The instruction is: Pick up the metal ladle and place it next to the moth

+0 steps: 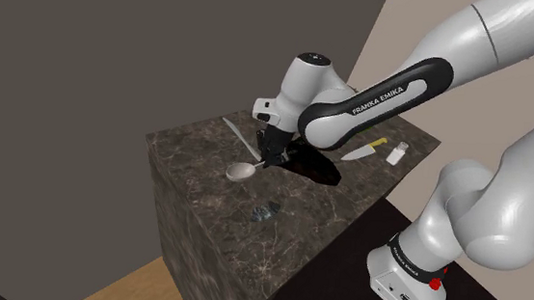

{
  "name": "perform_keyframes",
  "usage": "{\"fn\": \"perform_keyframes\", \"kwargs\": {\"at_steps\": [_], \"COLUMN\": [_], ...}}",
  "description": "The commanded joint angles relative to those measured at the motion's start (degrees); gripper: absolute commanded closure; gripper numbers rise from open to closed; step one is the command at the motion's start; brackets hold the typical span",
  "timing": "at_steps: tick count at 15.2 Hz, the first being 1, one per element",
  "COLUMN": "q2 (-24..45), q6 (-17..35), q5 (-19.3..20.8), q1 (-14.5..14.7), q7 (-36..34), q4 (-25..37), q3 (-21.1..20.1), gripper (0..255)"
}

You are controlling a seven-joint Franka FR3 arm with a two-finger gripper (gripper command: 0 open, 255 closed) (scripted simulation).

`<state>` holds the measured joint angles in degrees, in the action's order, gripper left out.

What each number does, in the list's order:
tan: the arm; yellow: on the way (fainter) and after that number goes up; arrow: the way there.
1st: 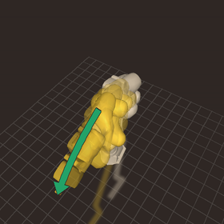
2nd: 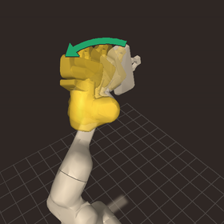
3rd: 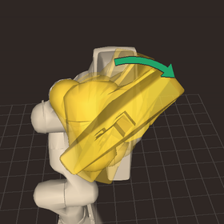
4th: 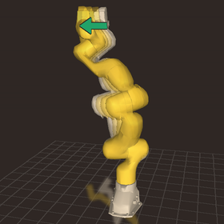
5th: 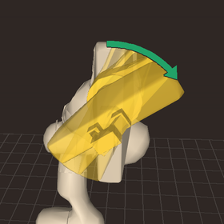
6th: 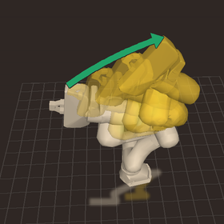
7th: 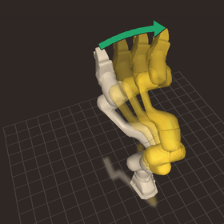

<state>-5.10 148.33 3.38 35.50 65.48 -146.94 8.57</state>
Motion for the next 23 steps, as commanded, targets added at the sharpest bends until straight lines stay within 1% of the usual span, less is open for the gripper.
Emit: {"fn": "perform_keyframes", "kwargs": {"at_steps": [1, 4, 11, 12, 17, 21, 23], "q2": [1.32, 3.48, 3.48, 3.49, 3.49, -4.0, -4.01], "q6": [1.84, 4.42, 4.42, 4.41, 4.42, -3.8, -3.8], "q5": [-0.23, -0.66, -0.66, -0.67, -0.67, 0.67, 0.67], "q1": [0.0, 0.06, 0.05, 0.04, 0.05, -0.09, -0.1], "q7": [0.23, 0.5, 0.5, 0.51, 0.51, -0.48, -0.48], "q4": [-0.49, -0.92, -0.92, -0.9, -0.91, -0.14, -0.15], "q3": [0.09, 0.13, 0.12, 0.12, 0.12, -0.14, -0.15], "gripper": [255, 255, 255, 0, 0, 0, 0]}}
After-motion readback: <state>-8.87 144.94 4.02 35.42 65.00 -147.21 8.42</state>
